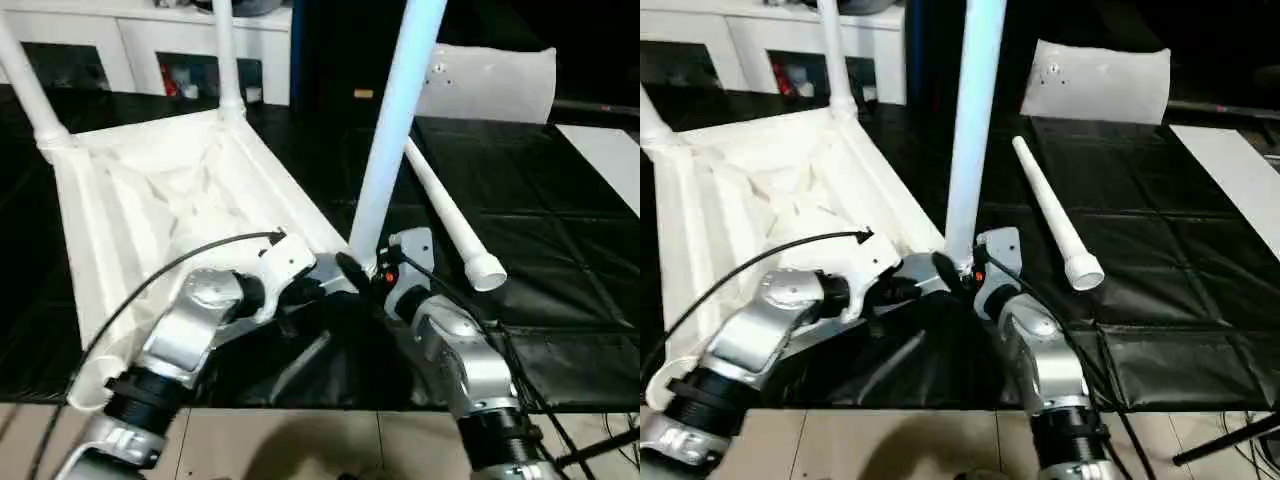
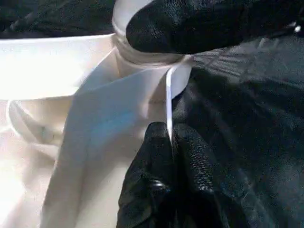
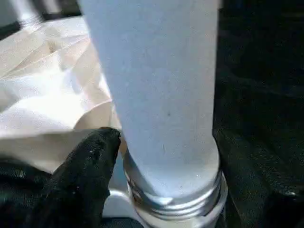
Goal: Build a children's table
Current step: Rotate leg to tighten
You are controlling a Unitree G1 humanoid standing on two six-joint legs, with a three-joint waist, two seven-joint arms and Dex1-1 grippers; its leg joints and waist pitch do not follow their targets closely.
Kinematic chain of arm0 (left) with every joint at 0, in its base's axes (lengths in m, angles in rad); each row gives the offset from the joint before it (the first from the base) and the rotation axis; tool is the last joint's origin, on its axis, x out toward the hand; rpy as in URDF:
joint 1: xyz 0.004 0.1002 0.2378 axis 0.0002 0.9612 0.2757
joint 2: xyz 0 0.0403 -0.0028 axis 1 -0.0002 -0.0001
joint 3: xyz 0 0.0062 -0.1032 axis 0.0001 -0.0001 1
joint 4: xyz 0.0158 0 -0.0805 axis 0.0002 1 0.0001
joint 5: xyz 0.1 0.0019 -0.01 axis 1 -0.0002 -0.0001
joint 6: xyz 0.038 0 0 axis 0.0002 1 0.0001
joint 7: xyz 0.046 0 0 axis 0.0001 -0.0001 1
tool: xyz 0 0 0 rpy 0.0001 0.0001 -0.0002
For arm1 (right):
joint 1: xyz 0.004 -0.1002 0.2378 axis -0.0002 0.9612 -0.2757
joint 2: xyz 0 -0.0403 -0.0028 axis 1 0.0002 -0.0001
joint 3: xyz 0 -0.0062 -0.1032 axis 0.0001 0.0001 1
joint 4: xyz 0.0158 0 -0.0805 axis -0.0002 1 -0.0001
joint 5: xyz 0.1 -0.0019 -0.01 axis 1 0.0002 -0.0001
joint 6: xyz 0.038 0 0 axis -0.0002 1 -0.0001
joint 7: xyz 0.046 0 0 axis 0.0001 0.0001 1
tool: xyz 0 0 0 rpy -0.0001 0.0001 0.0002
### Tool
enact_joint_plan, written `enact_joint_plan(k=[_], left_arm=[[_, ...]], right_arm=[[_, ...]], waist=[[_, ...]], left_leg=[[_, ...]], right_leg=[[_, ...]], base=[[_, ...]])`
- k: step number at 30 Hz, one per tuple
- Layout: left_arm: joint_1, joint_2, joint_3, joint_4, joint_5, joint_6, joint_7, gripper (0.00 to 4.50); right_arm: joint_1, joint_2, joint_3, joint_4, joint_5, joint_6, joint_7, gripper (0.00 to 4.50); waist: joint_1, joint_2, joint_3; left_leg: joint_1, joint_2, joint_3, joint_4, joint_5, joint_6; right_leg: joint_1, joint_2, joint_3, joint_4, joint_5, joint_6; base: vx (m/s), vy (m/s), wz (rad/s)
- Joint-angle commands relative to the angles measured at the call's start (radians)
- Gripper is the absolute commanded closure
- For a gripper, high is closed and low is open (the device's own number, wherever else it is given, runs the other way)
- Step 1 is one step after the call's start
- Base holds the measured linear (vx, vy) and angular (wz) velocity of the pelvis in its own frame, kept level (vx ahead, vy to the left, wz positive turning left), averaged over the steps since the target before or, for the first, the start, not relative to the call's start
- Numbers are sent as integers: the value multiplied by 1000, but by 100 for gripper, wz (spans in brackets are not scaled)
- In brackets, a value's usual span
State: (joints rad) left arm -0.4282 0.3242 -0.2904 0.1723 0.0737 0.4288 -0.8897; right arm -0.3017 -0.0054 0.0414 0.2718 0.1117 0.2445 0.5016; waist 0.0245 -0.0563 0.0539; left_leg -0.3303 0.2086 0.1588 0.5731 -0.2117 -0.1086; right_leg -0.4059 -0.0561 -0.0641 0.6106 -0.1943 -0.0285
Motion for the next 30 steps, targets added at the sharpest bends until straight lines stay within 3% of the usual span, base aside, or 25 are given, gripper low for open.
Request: enact_joint_plan(k=[1, 6, 9, 12, 15, 17, 21, 26, 30], left_arm=[[18, 4, -59, 4, -6, -25, -55, 450], [38, 71, -39, 8, -25, -74, -132, 450], [49, 125, -45, 5, -49, -109, -210, 450], [46, 180, -69, 37, -54, -204, -300, 450], [40, 199, -78, 47, -63, -222, -345, 450], [29, 213, -86, 58, -75, -244, -382, 450], [1, 234, -101, 91, -75, -285, -444, 450], [-32, 248, -128, 131, -61, -333, -507, 450], [-50, 252, -142, 149, -57, -354, -534, 450]], right_arm=[[4, 5, 80, -9, 23, 7, 78, 63], [-10, -100, 43, -12, 46, -36, 188, 24], [-19, -175, 36, -26, 73, -35, 317, 2], [-27, -265, 65, -44, 118, -33, 500, 2], [-38, -297, 77, -39, 142, -32, 573, 2], [-52, -322, 87, -27, 157, -42, 635, 2], [-83, -357, 108, 8, 153, -74, 720, 18], [-128, -381, 138, 62, 125, -119, 784, 61], [-158, -387, 156, 87, 118, -135, 821, 106]], waist=[[7, 11, -46], [11, 8, -46], [14, 8, -46], [20, 6, -43], [24, 6, -43], [26, -1, -43], [34, 3, -45], [37, -1, -47], [38, -3, -47]], left_leg=[[-18, 16, 3, -67, -126, 41], [-16, 18, 9, -63, -92, 65], [-16, 19, 9, -63, -97, 72], [-13, 21, 11, -63, -101, 83], [-12, 22, 12, -63, -112, 82], [-13, 21, 11, -62, -111, 83], [-7, 22, 13, -60, -88, 84], [-9, 21, 14, -58, -61, 85], [-10, 22, 13, -58, -64, 83]], right_leg=[[55, -71, 56, -78, -185, -153], [58, -70, 56, -68, -105, -189], [61, -71, 55, -67, -108, -197], [58, -70, 55, -67, -114, -199], [57, -73, 55, -70, -148, -198], [58, -72, 54, -69, -158, -197], [54, -72, 54, -65, -136, -207], [58, -73, 54, -57, -74, -227], [61, -74, 54, -55, -77, -231]], base=[[0, 0, 0], [0, 0, 0], [0, 0, 0], [0, 0, 0], [0, 0, 0], [0, 0, 0], [0, 0, 0], [0, 0, 0], [0, 0, 0]])
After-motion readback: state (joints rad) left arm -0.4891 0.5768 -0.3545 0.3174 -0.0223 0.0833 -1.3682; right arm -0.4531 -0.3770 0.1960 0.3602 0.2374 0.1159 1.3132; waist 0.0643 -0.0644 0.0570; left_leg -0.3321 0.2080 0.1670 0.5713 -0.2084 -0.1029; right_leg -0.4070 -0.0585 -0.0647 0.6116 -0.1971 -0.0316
